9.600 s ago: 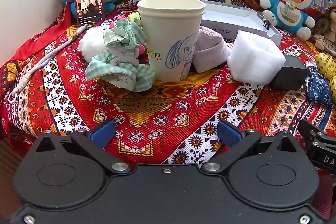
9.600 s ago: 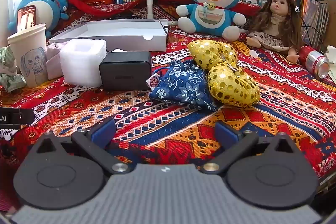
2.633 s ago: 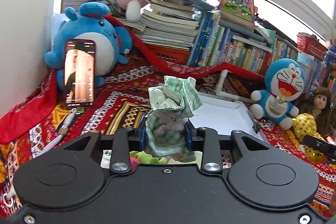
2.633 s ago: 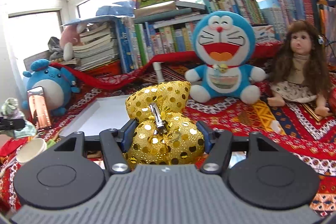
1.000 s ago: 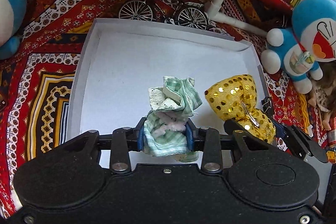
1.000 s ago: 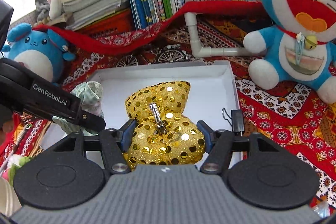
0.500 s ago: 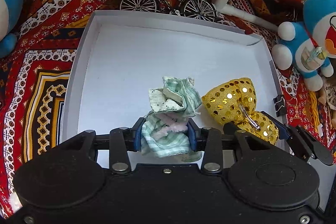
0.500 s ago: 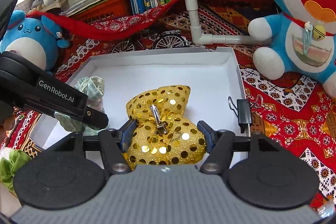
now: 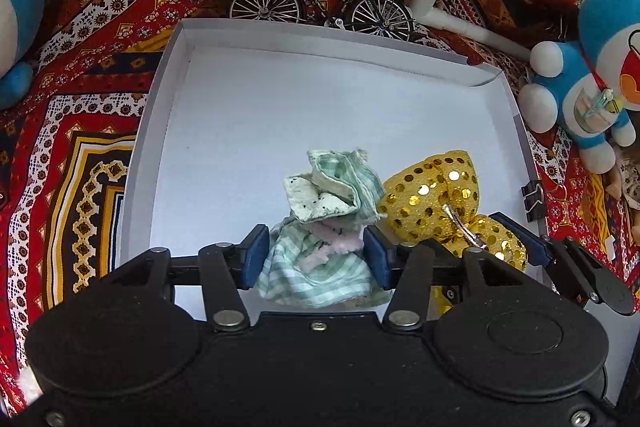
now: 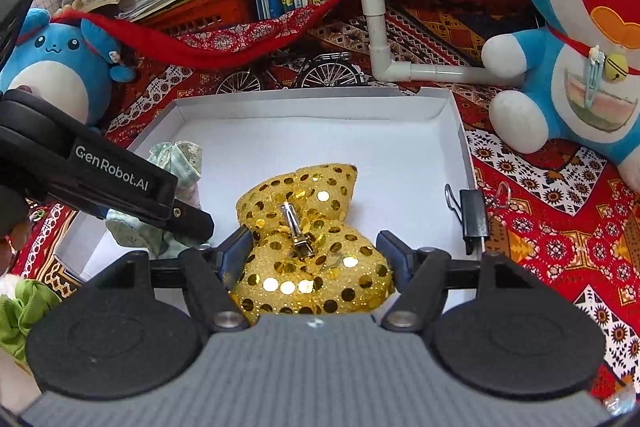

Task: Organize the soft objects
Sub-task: 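Release the green cloth into the tray while the right tool releases the gold bow, then withdraw both tools from the tray back toward the remaining items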

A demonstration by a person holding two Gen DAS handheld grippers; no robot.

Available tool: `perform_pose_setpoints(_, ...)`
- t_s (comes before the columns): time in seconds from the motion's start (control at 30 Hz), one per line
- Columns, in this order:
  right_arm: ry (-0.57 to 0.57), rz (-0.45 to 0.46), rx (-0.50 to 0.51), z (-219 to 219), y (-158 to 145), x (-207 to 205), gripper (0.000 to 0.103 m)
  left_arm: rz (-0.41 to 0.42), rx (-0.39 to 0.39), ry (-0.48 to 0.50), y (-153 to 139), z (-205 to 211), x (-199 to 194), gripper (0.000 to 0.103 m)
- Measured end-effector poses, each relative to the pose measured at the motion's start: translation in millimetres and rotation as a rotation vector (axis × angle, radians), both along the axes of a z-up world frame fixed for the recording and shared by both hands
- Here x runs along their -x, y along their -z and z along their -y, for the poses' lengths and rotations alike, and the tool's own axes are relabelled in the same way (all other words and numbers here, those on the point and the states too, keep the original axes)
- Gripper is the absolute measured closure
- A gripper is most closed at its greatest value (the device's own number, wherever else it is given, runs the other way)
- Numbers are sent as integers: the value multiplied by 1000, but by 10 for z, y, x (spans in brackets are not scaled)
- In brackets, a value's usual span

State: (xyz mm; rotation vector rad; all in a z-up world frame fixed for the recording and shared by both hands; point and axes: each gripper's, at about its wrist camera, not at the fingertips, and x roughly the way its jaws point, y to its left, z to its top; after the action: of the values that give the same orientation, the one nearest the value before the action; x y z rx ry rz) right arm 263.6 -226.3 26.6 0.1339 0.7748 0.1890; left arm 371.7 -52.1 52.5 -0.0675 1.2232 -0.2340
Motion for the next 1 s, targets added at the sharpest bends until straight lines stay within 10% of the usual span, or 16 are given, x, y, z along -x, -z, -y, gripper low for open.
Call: perform_pose_setpoints(1.0,-38,156,6,58,-611,621,16,229,24,72,-633,-115,803,34)
